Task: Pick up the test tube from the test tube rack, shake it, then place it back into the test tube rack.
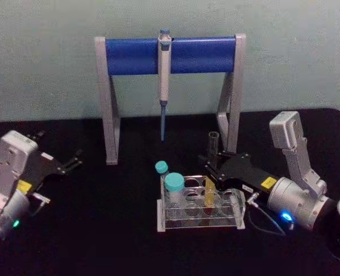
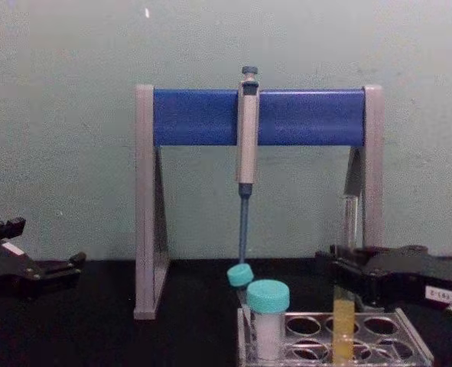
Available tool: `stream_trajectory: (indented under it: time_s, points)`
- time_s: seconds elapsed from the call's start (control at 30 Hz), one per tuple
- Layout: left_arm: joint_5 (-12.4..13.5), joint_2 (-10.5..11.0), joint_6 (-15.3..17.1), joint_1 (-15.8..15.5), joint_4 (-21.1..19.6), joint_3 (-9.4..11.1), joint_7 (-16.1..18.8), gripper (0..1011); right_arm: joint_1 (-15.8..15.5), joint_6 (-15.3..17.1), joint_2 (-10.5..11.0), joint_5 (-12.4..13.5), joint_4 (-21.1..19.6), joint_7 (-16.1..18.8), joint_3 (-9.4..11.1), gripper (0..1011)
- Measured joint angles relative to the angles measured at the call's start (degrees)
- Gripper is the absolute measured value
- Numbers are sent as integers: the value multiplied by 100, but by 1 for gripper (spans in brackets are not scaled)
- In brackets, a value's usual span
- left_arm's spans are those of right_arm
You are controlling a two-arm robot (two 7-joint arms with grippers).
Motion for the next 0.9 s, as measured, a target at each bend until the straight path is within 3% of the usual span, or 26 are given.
stream_trajectory:
  time_s: [0.63, 0.73, 0.9]
  points:
    - [0, 0, 0, 0, 0, 0, 0, 1010, 0, 5, 4, -22, -1, -15, -2, 233]
    - [0, 0, 0, 0, 0, 0, 0, 1010, -3, 18, 5, -27, -1, -15, -2, 274]
    - [0, 0, 0, 0, 0, 0, 0, 1010, -2, 18, 4, -26, -1, -15, 0, 442]
